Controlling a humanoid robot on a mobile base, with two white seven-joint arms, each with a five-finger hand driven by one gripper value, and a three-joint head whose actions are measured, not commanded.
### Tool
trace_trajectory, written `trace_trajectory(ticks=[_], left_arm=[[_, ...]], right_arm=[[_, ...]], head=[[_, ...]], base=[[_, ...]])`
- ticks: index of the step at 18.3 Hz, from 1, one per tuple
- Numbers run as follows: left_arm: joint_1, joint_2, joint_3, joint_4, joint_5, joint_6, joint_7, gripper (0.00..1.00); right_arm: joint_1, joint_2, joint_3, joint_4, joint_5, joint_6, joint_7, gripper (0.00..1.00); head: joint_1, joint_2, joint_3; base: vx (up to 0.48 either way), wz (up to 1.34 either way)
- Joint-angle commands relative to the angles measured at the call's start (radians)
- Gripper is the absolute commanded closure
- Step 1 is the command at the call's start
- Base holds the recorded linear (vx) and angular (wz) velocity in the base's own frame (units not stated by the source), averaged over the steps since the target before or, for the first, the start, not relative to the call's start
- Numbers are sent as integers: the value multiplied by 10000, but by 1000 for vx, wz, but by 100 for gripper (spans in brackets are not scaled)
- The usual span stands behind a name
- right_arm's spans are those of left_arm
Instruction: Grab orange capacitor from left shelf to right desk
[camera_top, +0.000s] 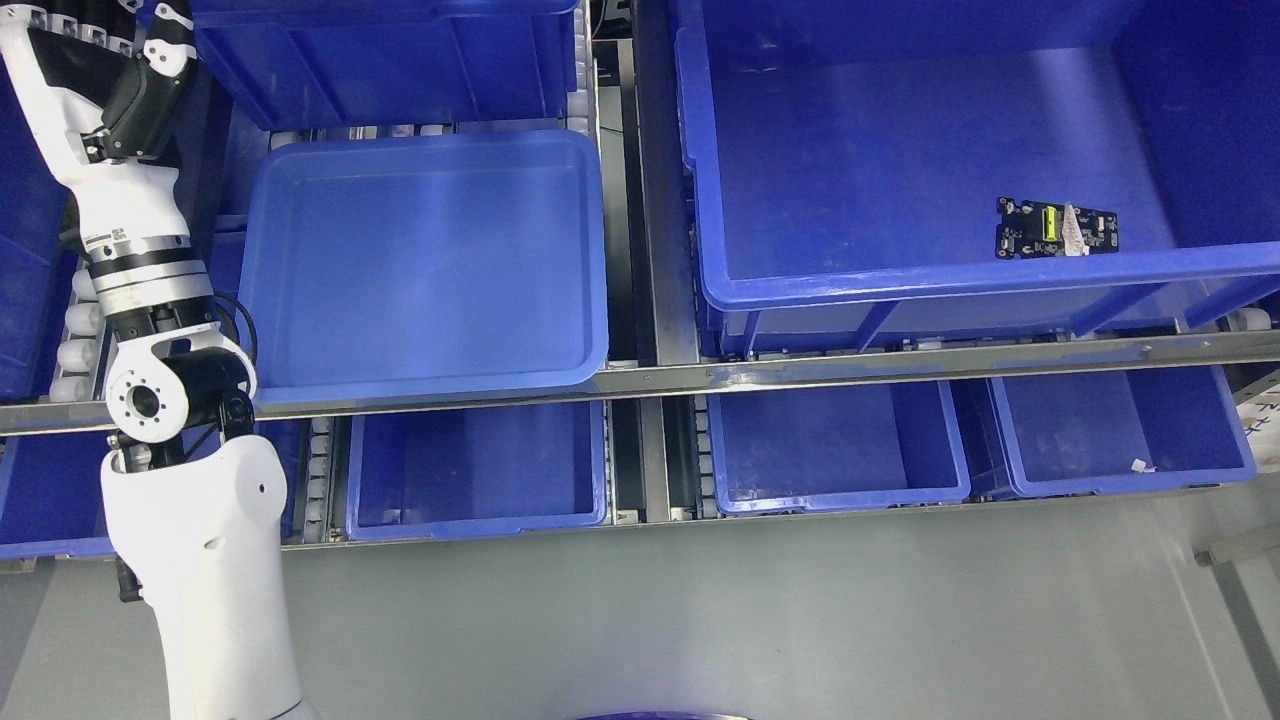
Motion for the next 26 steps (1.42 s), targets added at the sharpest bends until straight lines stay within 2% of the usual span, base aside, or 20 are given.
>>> trace_trajectory(ticks=[1,18,23,26], left_arm=[[46,163,9,-48,0,-9,-2,80],[122,163,223,-109,0,-163,-32,79],[964,387,438,-140,0,-1541,-1074,79],[1165,448,454,-324,0,-2018,-1352,79]], right_arm=[[200,-175,-123,-175,46,6,5,0],[200,-175,-123,-175,46,6,5,0],[200,-175,-123,-175,46,6,5,0],[200,-175,-123,-175,46,6,5,0]], head=[[0,0,0],[0,0,0],[0,0,0],[0,0,0]], base=[[0,0],[-4,-52],[5,-177],[5,-17]])
